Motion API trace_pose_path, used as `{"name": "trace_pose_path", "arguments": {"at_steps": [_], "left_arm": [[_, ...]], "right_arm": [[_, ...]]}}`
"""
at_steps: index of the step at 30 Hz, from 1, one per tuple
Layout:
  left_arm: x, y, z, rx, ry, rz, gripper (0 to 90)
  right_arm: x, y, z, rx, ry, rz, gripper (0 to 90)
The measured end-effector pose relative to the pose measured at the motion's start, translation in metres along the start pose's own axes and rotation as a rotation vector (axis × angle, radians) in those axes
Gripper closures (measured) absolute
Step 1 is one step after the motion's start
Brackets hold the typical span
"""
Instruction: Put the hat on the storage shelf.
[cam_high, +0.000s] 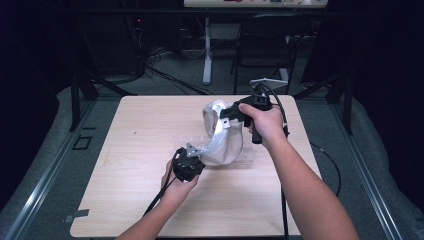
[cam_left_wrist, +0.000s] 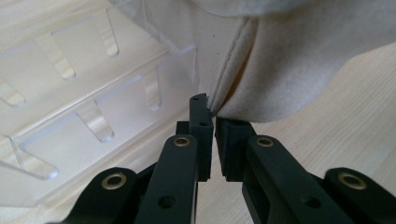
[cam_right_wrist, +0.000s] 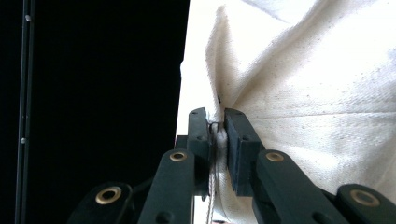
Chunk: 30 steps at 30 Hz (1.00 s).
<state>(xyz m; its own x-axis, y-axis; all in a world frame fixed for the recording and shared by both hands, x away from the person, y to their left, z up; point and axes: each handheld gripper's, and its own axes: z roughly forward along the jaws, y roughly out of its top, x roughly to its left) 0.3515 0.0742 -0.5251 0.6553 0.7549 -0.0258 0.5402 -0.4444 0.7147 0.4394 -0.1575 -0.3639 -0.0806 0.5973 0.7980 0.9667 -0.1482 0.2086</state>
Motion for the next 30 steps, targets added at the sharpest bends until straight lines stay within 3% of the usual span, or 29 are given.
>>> {"name": "trace_pose_path", "arguments": {"at_steps": [4, 7, 10, 18, 23, 25, 27, 28, 30], "left_arm": [[0.000, -0.003, -0.001, -0.032, -0.005, -0.003, 82.3], [-0.002, -0.004, -0.002, -0.055, -0.015, 0.000, 69.4], [-0.003, -0.006, -0.006, -0.080, -0.020, -0.004, 63.1], [0.000, -0.020, -0.029, -0.154, -0.055, -0.020, 52.6], [0.007, -0.037, -0.042, -0.162, -0.048, -0.026, 51.1], [0.017, -0.052, -0.051, -0.172, -0.038, -0.037, 51.2], [0.021, -0.056, -0.054, -0.168, -0.030, -0.041, 51.2], [0.029, -0.062, -0.057, -0.165, -0.024, -0.069, 51.2], [0.036, -0.068, -0.062, -0.170, -0.019, -0.082, 50.6]], "right_arm": [[-0.001, 0.000, -0.001, -0.007, 0.007, 0.007, 81.6], [-0.002, 0.000, -0.003, -0.004, 0.005, 0.003, 81.6], [-0.002, -0.001, -0.003, -0.011, 0.007, 0.006, 81.5], [-0.003, -0.002, -0.003, -0.011, 0.007, 0.002, 81.3], [-0.002, -0.002, -0.004, -0.012, -0.002, -0.006, 81.1], [-0.002, -0.003, -0.005, -0.009, -0.010, -0.013, 80.7], [-0.001, -0.003, -0.005, -0.017, -0.011, -0.016, 79.4], [-0.001, -0.003, -0.005, -0.015, -0.014, -0.024, 78.4], [0.002, -0.004, -0.005, -0.014, -0.020, -0.027, 77.3]]}}
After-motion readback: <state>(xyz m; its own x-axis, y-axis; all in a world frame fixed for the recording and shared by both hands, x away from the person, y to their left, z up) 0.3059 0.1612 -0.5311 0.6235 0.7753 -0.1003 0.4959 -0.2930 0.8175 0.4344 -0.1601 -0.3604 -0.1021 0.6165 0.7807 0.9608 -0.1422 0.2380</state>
